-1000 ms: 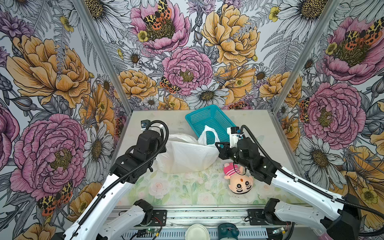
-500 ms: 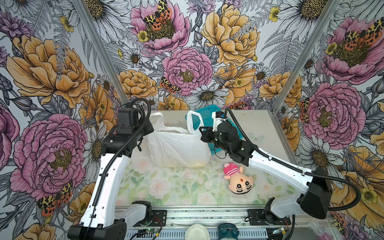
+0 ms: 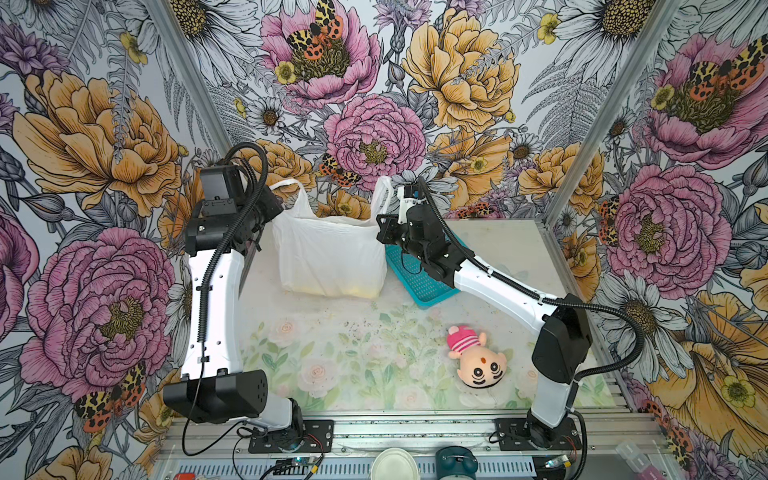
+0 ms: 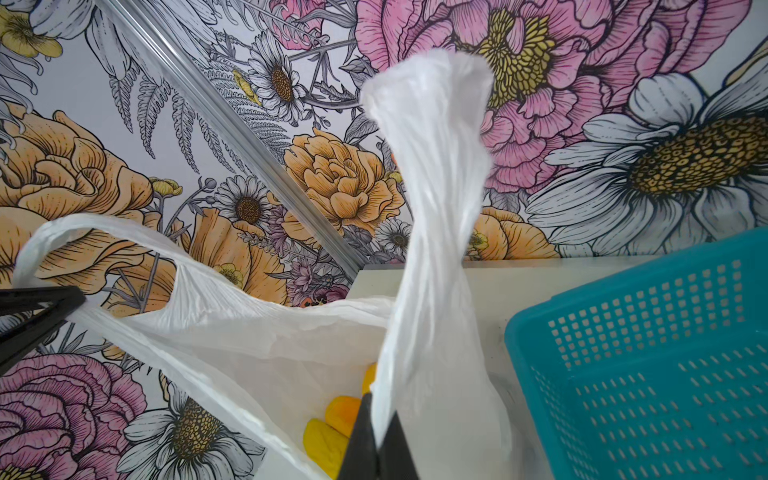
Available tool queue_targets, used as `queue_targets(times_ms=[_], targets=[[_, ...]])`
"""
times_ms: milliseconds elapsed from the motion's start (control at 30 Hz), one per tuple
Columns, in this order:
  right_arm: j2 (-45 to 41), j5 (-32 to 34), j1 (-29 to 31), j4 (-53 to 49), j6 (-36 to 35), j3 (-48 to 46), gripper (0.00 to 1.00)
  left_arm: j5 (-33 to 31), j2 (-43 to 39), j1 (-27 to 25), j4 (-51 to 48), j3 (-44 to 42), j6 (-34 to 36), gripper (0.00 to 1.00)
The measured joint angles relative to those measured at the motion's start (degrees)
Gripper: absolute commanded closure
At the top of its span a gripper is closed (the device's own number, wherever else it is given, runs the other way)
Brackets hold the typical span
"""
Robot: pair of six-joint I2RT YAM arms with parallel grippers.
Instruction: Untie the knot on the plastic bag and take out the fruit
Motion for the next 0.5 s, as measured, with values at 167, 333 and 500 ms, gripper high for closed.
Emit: queue_targets(times_ms=[167, 333, 500], targets=[[-0.7, -1.2, 0.2, 5.9, -0.3, -7.0, 1.0, -0.5, -8.5, -2.8, 3.8, -16.0, -0.3, 1.0], [-3.2, -1.5, 1.6, 10.5, 0.6, -20.1, 0.91, -2.3, -16.3, -5.9, 5.6, -32.7, -1.5, 1.0], [-8.3, -1.4, 3.1, 11.6, 1.0, -29.1, 0.36, -4.2, -28.6, -8.3, 6.0, -44.5, -3.2, 1.0]])
